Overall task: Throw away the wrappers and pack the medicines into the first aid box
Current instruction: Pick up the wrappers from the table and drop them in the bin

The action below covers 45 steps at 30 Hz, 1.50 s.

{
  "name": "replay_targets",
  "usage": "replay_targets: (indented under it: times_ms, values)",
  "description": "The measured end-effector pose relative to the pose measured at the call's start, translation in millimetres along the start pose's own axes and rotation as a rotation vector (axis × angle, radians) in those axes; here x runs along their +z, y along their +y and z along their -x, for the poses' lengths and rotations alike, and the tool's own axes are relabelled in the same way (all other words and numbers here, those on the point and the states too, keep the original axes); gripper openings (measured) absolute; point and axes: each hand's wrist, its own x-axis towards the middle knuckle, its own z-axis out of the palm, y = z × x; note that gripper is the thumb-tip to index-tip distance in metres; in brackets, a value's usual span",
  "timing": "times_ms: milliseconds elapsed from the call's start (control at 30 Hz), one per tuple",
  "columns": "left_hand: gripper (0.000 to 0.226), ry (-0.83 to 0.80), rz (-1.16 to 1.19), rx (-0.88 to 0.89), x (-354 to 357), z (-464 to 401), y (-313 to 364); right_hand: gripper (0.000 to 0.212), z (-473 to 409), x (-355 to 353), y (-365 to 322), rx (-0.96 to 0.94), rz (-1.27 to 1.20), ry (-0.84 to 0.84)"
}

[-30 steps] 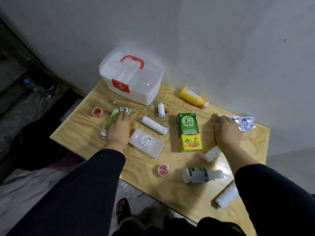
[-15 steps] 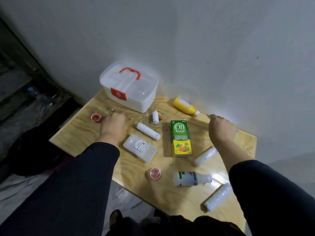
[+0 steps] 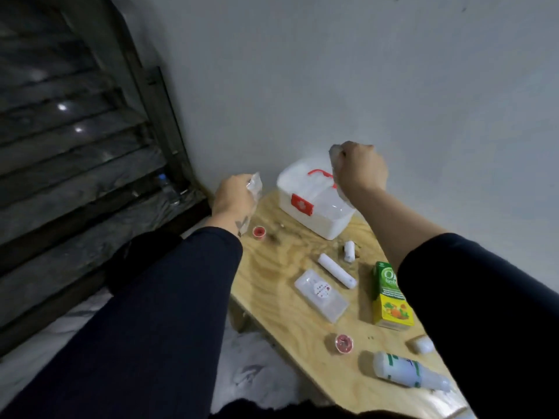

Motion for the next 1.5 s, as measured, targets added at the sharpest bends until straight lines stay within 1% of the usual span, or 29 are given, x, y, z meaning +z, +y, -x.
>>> replay_targets:
  times_ms: [133,233,333,367,433,500,533,600,667,833,933,1033,1200,1433,1500]
  values:
    - [0.030,0.075,0.112,-0.080,-44,-15,-53,0.028,11,49,-83,-0.073,-0.190,-0.084]
    - [0.030,0.122,0.223,-0.157,-79,-30,-108,0.029,20,95,-142,-0.100,-0.274,-0.206]
    - [0.022,0.128,0.264,-0.176,-116,-41,-158,0.046,31,146,-198,-0.076,-0.362,-0.333]
    - [0.027,0.138,0.270,-0.183,-129,-45,-174,0.047,35,161,-216,-0.062,-0.395,-0.377]
    - [0.040,0.159,0.286,-0.197,-151,-53,-206,0.045,42,191,-247,-0.013,-0.481,-0.463]
    - [0.048,0.156,0.267,-0.204,-168,-60,-235,0.044,49,217,-272,0.028,-0.573,-0.535]
    - [0.049,0.165,0.267,-0.213,-176,-63,-248,0.039,51,228,-283,0.040,-0.620,-0.557]
    - [0.049,0.198,0.287,-0.231,-188,-74,-271,0.021,53,247,-304,0.059,-0.720,-0.604]
    - [0.046,0.230,0.308,-0.251,-194,-86,-289,0.026,51,265,-322,0.070,-0.790,-0.644]
    - [0.044,0.277,0.340,-0.299,-196,-127,-330,0.031,29,324,-351,0.118,-0.821,-0.703]
    - [0.044,0.287,0.330,-0.329,-190,-158,-357,0.021,9,363,-362,0.099,-0.785,-0.728]
    - [0.045,0.279,0.350,-0.392,-180,-186,-385,0.023,-7,398,-370,0.083,-0.737,-0.755]
    - [0.046,0.238,0.381,-0.502,-159,-217,-436,0.030,-23,456,-376,0.077,-0.666,-0.754]
    - [0.047,0.164,0.424,-0.606,-108,-256,-517,0.032,-18,546,-371,0.179,-0.613,-0.744]
    - [0.048,0.138,0.429,-0.628,-95,-254,-538,0.031,-6,573,-368,0.214,-0.563,-0.745]
